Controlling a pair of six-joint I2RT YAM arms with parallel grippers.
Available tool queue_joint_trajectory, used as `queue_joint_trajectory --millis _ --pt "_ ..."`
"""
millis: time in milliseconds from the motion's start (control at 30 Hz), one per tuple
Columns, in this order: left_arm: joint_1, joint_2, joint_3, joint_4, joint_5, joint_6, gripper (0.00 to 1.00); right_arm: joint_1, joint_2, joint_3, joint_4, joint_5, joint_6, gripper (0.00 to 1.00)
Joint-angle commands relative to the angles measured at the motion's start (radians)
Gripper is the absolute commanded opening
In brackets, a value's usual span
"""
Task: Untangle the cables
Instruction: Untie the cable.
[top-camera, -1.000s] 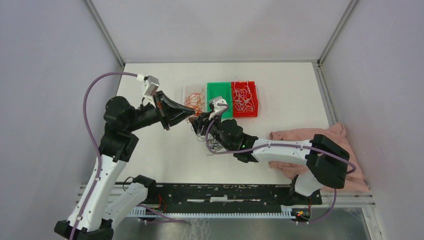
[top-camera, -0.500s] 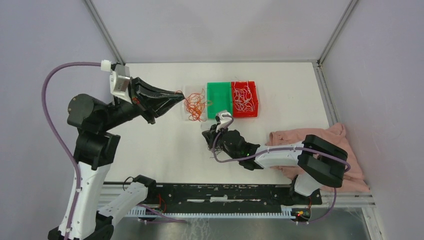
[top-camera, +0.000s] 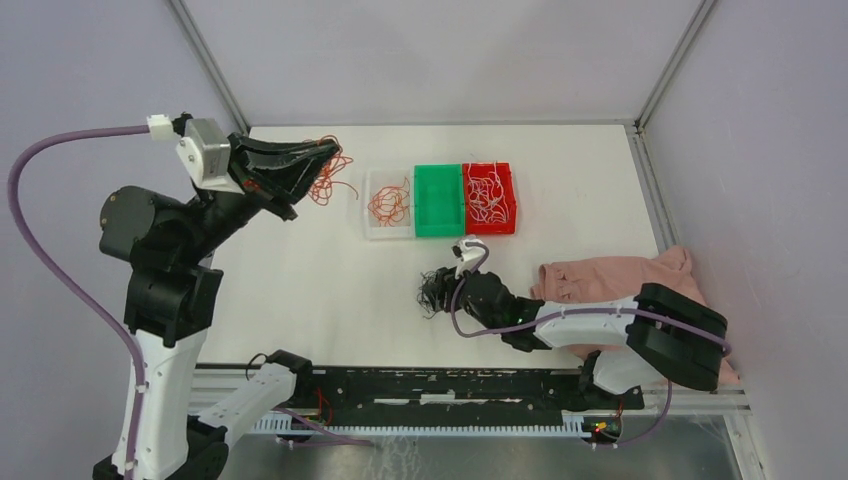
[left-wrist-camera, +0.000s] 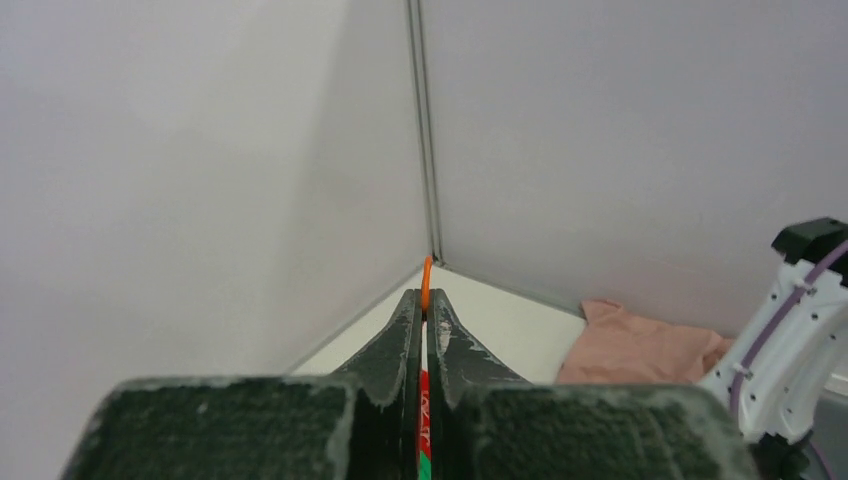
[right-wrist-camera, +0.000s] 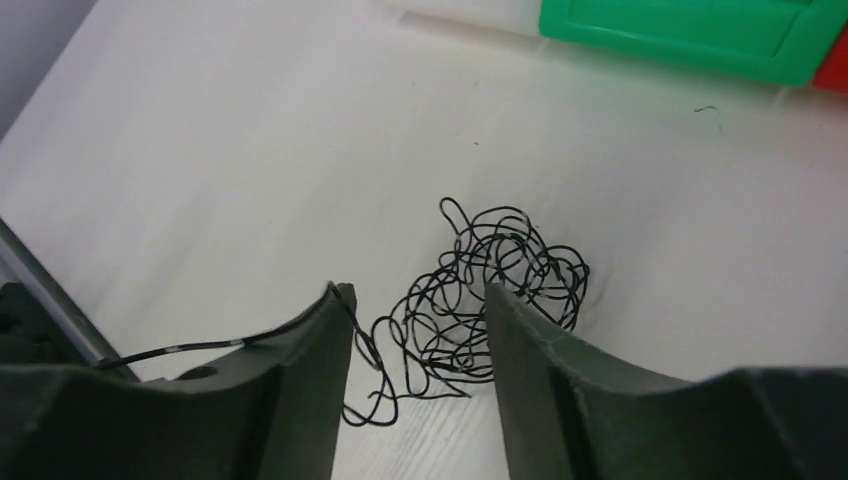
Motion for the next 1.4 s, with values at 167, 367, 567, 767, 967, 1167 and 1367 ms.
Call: queue_joint_trajectory --millis 167,367,567,767,967,1167,1367 --pt "-0.002 -0.032 -0.177 -0.097 0.162 0.047 0.03 -0.002 -0.278 0.327 -0.196 -0.120 -0.117 0.72" --pt "-0.002 -0.062 -0.270 -0.125 0.215 0.054 0.03 -0.001 -0.333 0.464 -0.203 -0.155 -0.167 0.74" --pt "-0.002 -0.074 -0.302 -0.137 0.218 0.039 0.03 -0.001 -0.285 0.559 -0.178 -0.185 -0.205 0.75" --pt "-0.002 -0.088 -0.317 -0.147 0.211 0.035 0.03 -0.002 -0.224 0.615 -0.163 -0.249 -0.209 0.73" --pt "-0.003 -0.084 -0.306 -0.167 0.241 0.038 0.03 -0.001 -0.206 0.627 -0.152 -0.239 -0.206 0.72" --pt "-0.002 -0.075 -0.296 -0.203 0.293 0.041 0.03 -0.002 -0.208 0.610 -0.124 -0.197 -0.210 0.68" --pt "-0.002 -0.056 -0.275 -0.259 0.365 0.057 0.03 0.000 -0.222 0.597 -0.128 -0.189 -0.220 0.64"
